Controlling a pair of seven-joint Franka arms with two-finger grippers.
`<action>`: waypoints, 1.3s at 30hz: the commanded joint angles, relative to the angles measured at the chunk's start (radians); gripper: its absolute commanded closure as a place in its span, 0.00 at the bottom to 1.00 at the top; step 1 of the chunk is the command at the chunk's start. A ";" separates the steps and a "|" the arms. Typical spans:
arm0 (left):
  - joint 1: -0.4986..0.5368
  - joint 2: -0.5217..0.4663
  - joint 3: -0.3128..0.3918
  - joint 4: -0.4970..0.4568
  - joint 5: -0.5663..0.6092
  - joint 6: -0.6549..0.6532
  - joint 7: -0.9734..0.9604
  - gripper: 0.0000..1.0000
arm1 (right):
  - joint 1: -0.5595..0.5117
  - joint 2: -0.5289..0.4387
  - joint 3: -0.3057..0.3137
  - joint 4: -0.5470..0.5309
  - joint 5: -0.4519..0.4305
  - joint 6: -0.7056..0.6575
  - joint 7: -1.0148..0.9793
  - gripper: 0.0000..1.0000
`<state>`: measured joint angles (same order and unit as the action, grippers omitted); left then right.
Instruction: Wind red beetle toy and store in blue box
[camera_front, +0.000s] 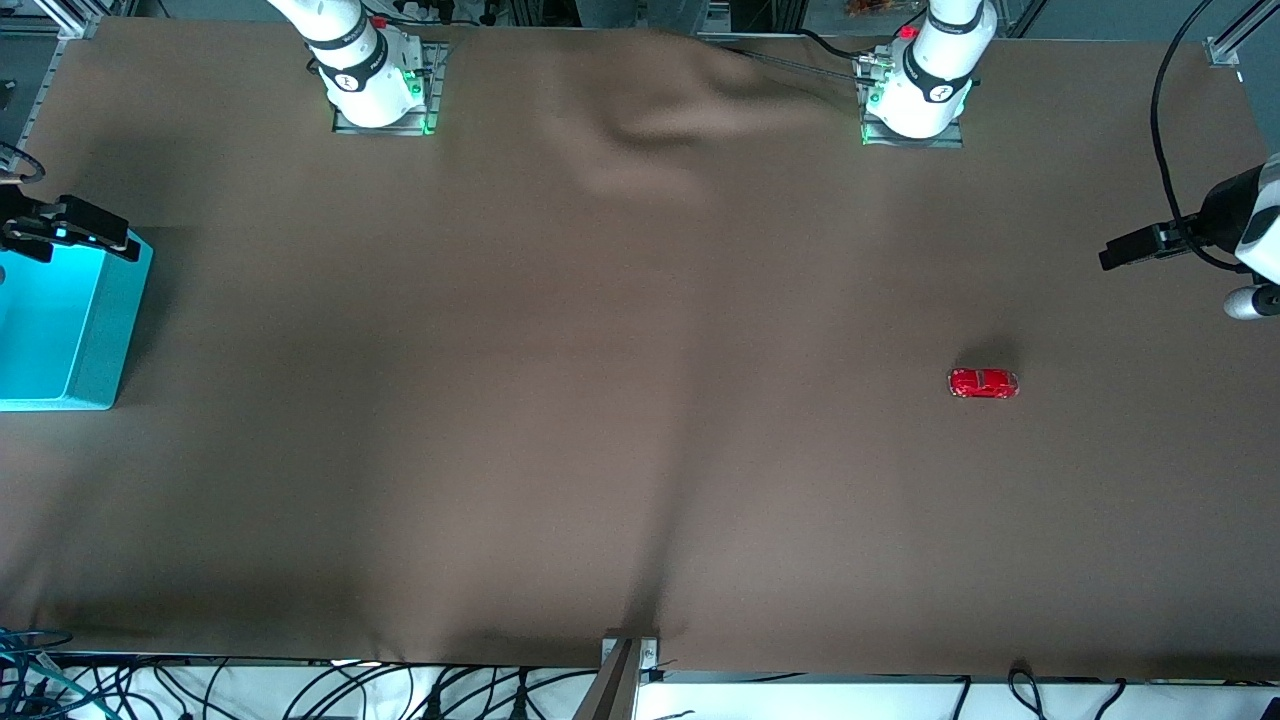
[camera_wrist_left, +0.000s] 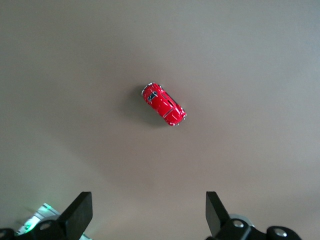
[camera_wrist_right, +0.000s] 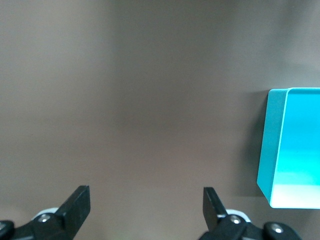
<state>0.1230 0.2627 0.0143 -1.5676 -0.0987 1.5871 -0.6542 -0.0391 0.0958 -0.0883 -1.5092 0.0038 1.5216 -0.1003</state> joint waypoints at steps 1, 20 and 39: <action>0.027 0.090 -0.004 0.023 -0.026 0.062 -0.155 0.00 | 0.005 0.007 0.005 0.021 -0.007 -0.018 0.037 0.00; 0.055 0.262 -0.004 -0.041 -0.053 0.261 -0.614 0.00 | 0.005 0.007 0.004 0.021 -0.007 -0.011 0.036 0.00; 0.021 0.311 -0.008 -0.235 -0.007 0.585 -0.708 0.00 | 0.005 0.007 0.005 0.021 -0.005 -0.006 0.037 0.00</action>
<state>0.1558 0.5527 0.0077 -1.7684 -0.1270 2.0992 -1.3134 -0.0357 0.0962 -0.0859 -1.5092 0.0038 1.5216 -0.0785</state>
